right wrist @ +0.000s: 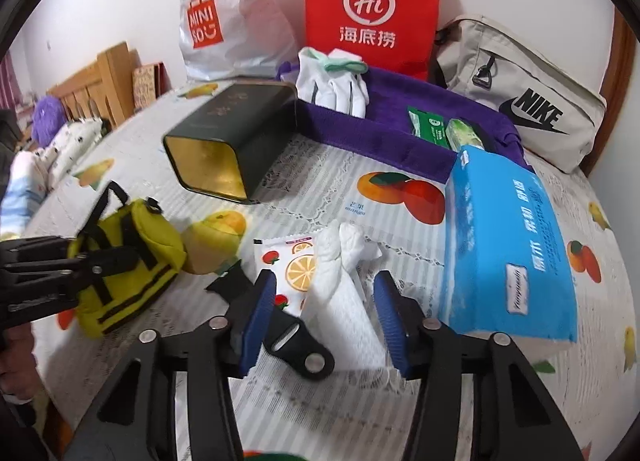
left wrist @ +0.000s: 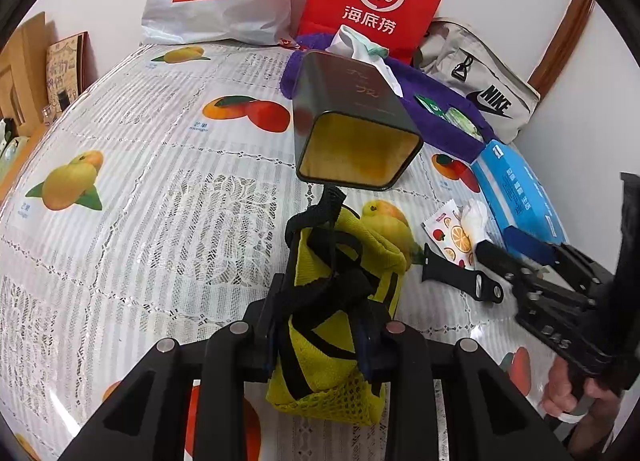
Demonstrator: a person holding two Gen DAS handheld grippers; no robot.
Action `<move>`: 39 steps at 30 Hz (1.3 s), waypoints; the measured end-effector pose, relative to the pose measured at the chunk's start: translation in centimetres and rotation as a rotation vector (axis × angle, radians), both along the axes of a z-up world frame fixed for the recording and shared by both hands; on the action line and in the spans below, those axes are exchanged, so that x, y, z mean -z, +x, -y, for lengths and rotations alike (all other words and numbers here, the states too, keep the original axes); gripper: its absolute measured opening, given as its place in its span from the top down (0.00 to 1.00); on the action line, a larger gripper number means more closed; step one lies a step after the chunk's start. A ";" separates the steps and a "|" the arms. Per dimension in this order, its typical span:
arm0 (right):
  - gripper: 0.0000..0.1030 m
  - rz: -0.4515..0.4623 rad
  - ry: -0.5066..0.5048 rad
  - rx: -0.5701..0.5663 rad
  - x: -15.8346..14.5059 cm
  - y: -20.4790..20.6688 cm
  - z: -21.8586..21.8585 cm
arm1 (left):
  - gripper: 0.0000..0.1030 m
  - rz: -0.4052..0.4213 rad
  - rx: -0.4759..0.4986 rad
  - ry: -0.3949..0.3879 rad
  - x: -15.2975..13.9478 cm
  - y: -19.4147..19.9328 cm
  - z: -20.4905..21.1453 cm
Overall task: Organize soft objects
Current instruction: 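Grasp the crumpled white tissue with the right tool while the left holds the pouch, then lift and carry the pouch and white tissue over the purple towel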
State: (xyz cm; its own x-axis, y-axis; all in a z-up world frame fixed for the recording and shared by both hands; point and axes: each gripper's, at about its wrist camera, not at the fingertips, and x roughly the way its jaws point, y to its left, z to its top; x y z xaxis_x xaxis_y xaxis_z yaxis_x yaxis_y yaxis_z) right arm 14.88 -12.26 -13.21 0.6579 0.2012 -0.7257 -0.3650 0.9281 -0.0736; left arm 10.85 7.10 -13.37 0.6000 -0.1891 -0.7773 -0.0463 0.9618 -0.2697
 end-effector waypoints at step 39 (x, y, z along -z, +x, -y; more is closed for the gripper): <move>0.92 -0.066 0.096 0.055 -1.2 -4.6 6.5 | 0.72 0.000 0.015 0.000 -1.4 -1.6 2.1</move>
